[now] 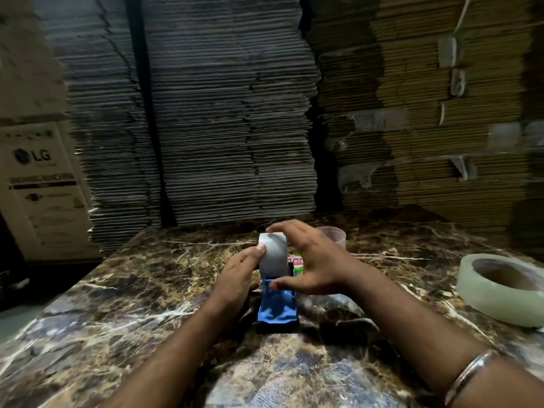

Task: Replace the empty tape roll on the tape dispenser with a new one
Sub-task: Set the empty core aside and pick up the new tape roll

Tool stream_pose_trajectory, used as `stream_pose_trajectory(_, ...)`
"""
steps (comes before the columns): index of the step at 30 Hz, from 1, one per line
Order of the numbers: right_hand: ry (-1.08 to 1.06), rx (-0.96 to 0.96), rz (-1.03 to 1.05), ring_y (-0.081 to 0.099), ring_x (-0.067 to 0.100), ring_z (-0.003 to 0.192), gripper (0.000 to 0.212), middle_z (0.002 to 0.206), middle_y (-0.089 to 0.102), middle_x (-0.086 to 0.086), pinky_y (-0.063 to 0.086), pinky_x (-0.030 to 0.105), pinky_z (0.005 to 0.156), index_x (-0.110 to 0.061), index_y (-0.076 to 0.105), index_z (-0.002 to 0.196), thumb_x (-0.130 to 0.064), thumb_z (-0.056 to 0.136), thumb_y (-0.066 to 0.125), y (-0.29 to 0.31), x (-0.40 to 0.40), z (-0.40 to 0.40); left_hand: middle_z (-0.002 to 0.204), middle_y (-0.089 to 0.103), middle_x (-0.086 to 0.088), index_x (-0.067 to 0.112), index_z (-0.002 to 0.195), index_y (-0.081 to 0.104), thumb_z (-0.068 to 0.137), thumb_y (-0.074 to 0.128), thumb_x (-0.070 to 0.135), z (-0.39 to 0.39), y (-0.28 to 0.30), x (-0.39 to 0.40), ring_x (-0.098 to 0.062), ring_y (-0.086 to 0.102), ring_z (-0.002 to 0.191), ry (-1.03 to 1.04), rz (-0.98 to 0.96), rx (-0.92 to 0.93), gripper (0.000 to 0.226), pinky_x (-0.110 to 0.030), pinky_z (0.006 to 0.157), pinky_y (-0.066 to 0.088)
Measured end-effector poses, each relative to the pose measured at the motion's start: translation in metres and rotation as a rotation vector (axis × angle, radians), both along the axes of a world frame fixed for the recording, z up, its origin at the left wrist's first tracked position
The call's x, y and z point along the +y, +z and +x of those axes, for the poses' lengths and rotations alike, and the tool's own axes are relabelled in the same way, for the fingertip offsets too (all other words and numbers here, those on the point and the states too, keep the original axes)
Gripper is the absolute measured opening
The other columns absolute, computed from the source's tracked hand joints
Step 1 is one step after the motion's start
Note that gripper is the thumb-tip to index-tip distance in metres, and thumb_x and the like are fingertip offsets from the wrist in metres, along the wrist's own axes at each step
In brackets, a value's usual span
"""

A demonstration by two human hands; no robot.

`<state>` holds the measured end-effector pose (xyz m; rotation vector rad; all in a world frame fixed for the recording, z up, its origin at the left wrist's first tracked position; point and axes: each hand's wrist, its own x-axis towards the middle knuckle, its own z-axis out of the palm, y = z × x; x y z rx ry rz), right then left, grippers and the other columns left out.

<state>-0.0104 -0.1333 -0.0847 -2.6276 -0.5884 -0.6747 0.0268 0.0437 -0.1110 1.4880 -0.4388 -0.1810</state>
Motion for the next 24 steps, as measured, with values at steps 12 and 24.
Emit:
stream_pose_trajectory(12,0.005,-0.078,0.096,0.057,0.008,0.105,0.074,0.115,0.057,-0.006,0.05,0.026,0.089,-0.024,0.057,0.131,-0.042,0.064,0.082,-0.004,-0.006,0.008,0.114,0.058,-0.006,0.029,0.147,0.021,0.038,0.083,0.036,0.011,-0.008,0.009,-0.024,0.061,0.103,0.112,0.407,-0.205,0.126,-0.046,0.09,0.052)
stream_pose_trajectory(24,-0.111,0.116,0.195,0.058,0.011,0.109,0.082,0.12,0.061,-0.003,0.05,0.033,0.095,-0.025,0.051,0.139,-0.064,0.07,0.07,-0.012,-0.007,0.016,0.152,0.043,-0.004,0.033,0.151,-0.011,0.024,0.079,0.073,0.005,-0.014,-0.005,-0.023,0.044,0.136,0.134,0.687,-0.231,0.161,-0.048,0.11,0.037)
